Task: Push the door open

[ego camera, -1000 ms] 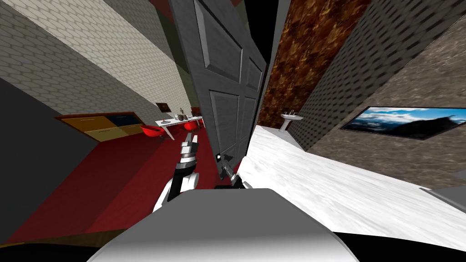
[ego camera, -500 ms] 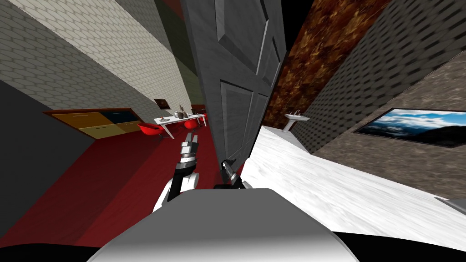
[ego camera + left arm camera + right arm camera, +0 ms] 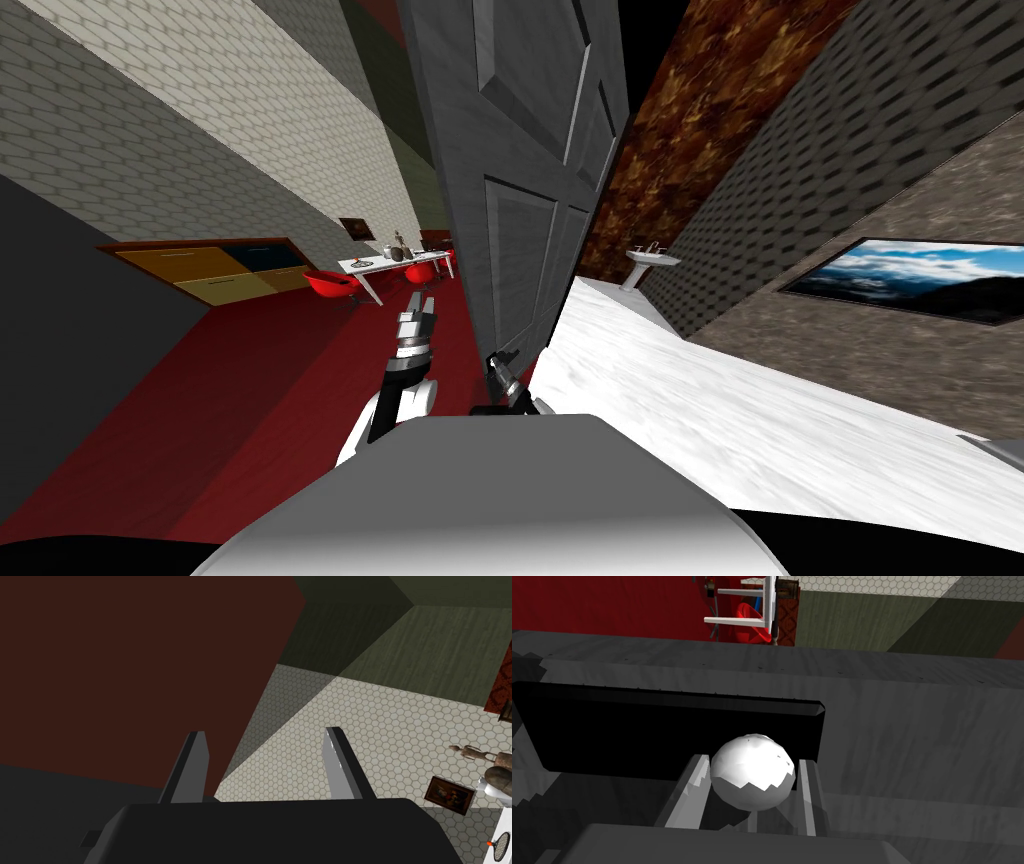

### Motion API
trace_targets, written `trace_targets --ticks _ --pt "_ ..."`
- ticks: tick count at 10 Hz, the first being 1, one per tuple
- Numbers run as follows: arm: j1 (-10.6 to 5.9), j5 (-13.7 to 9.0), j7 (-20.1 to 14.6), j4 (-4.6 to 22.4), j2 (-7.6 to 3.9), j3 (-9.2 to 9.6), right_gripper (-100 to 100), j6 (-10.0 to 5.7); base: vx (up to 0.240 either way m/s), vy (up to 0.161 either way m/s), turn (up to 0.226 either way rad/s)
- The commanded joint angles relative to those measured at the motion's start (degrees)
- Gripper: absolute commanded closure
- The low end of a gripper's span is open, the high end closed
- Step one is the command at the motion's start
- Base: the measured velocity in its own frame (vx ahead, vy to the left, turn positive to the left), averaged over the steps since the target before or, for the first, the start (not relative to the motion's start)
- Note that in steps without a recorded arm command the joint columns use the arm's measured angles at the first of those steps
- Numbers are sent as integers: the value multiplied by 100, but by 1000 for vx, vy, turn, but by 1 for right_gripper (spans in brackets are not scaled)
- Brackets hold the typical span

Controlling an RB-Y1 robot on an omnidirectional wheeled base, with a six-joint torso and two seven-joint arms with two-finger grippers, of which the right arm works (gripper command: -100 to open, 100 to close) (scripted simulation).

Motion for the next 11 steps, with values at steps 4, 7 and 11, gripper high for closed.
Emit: trace_targets --ticks 4,7,11 --pt "-15 -42 21 18 -65 -111 100 2 27 48 -16" --pt "-34 -110 54 46 -142 -289 100 -2 104 171 -38" --pt "-64 -217 106 90 -213 -568 100 -7 123 178 -49"
